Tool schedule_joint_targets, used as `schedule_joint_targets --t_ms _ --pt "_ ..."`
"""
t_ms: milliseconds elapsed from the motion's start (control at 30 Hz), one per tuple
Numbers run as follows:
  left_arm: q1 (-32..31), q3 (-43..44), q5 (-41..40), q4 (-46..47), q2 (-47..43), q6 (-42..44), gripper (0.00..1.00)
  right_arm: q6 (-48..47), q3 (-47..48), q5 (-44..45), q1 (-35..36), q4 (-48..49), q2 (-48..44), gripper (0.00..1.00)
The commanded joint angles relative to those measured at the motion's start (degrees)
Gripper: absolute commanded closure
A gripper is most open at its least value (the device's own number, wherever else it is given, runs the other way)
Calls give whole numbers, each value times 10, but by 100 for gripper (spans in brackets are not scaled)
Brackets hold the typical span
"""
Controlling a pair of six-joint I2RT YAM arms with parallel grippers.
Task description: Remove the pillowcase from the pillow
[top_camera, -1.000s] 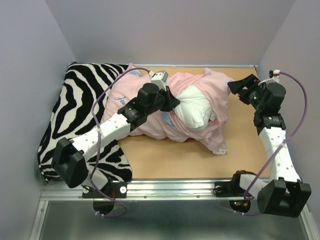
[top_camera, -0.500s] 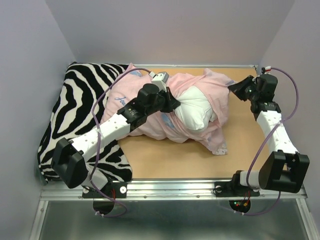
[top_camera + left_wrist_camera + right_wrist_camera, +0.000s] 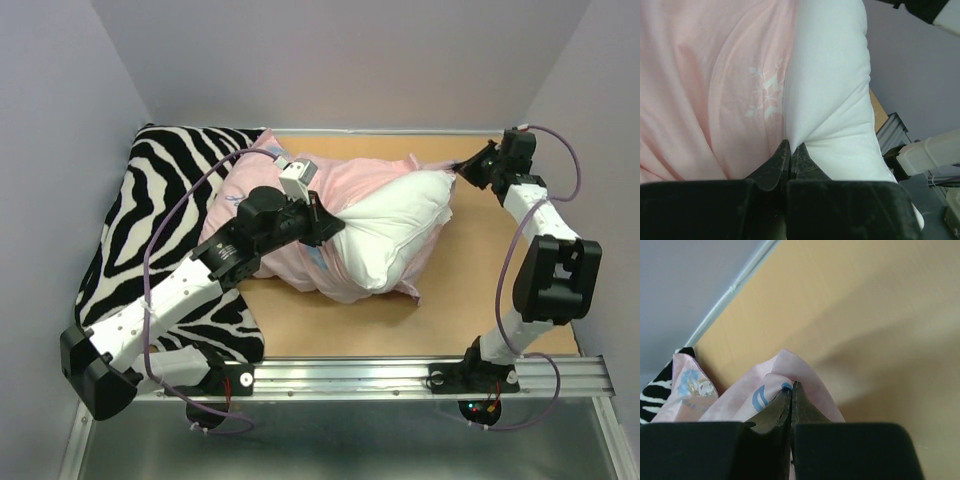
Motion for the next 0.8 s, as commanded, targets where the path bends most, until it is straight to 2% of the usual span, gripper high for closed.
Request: schedule_joint_targets --t_ms 0,167,267,333,433,533,633,700,767 --pt "12 11 -18 -13 -63 18 100 7 35 19 -4 50 72 99" --pt "12 50 -45 38 -86 -11 100 6 -6 13 25 106 117 99" --pt "11 86 -81 110 -84 -38 100 0 -42 30 61 131 116 100" --pt "12 111 -105 145 -59 -45 100 1 -69 10 76 166 111 99" --pt "12 167 -137 165 -16 -47 100 -10 -72 2 87 167 105 99" --pt "12 204 -166 194 26 -48 100 -22 -76 -45 88 170 95 99" --pt "12 233 -185 218 78 -52 100 -30 -97 -98 88 177 63 93" --pt "12 255 -191 230 119 -55 100 -36 -108 -101 88 175 46 87" --pt "12 275 -194 229 145 -54 100 -45 -106 -32 87 118 9 75"
